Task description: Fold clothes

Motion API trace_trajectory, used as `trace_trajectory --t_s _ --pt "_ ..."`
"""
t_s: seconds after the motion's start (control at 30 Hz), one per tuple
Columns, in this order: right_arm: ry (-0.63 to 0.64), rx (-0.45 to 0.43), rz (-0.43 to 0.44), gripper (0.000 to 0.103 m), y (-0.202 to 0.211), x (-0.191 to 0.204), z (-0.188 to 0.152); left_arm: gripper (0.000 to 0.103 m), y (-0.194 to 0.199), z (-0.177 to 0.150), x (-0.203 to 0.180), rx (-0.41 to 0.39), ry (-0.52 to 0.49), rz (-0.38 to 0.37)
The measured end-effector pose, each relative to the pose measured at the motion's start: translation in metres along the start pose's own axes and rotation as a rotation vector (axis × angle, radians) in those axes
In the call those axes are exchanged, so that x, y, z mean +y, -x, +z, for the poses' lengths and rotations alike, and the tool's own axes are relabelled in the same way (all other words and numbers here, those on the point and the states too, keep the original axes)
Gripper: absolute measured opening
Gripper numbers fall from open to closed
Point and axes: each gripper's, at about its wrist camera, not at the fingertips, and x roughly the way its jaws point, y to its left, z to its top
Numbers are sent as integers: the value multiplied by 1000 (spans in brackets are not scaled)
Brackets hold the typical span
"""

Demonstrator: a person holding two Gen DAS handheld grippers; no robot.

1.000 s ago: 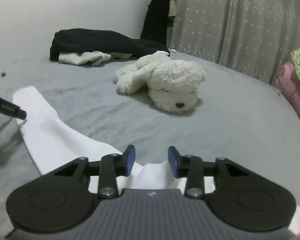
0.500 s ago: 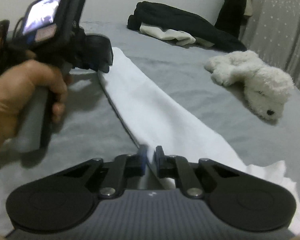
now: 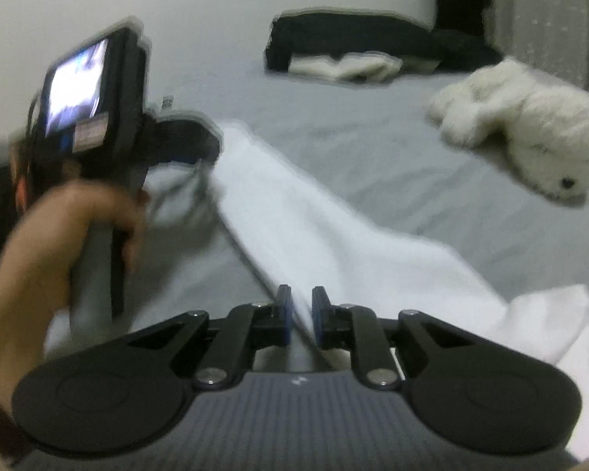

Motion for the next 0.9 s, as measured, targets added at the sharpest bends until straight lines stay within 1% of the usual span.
trace_trajectory --t_s 0.07,0.13,0.17,0.2,0.27,0.33,0.37,0.4,0.43,0.47,0.5,0.57,0.63,0.67,0.7,0.8,0.83,0.9 --pt "-42 -49 -49 18 4 -10 11 20 7 3 1 -27 12 -20" --pt "-53 -72 -96 18 -1 -18 25 21 13 5 1 -51 25 -67" --pt "-53 -74 -104 18 -4 -20 31 21 15 5 0 -60 25 -96" --pt "-45 -63 -106 21 -11 -21 35 22 16 5 -1 -66 25 -134" --pt "-17 -41 -118 37 -24 -21 42 23 15 5 -3 -51 30 -217" --pt "17 -17 -129 38 -38 -19 43 23 10 3 -7 -18 16 -277" --pt "34 2 -137 38 -47 -17 41 23 7 1 -9 2 7 -293" --pt "53 24 -147 38 -57 -16 38 23 2 -1 -12 30 -7 -285" --pt "81 53 -176 37 -69 -15 35 24 -3 -3 -15 58 -21 -278" --pt "114 63 -211 34 -78 -13 30 24 -7 -5 -18 86 -35 -270" --pt "138 44 -231 34 -82 -11 29 24 -11 -7 -20 103 -47 -263" --pt "136 35 -258 34 -86 -11 38 24 -11 -9 -21 100 -61 -253" --pt "150 18 -314 34 -92 -12 47 30 -10 -8 -19 93 -55 -261" --pt "154 12 -337 34 -94 -14 50 31 -10 -9 -19 90 -55 -266" --pt "144 2 -344 34 -92 -16 52 31 -9 -9 -19 85 -57 -267" --pt "81 -41 -328 35 -72 -22 48 31 -5 -10 -20 58 -68 -278" --pt "59 -55 -326 37 -64 -23 46 34 -3 -9 -21 52 -69 -285" --pt "25 -76 -330 37 -49 -25 41 38 -1 -10 -24 46 -79 -296"
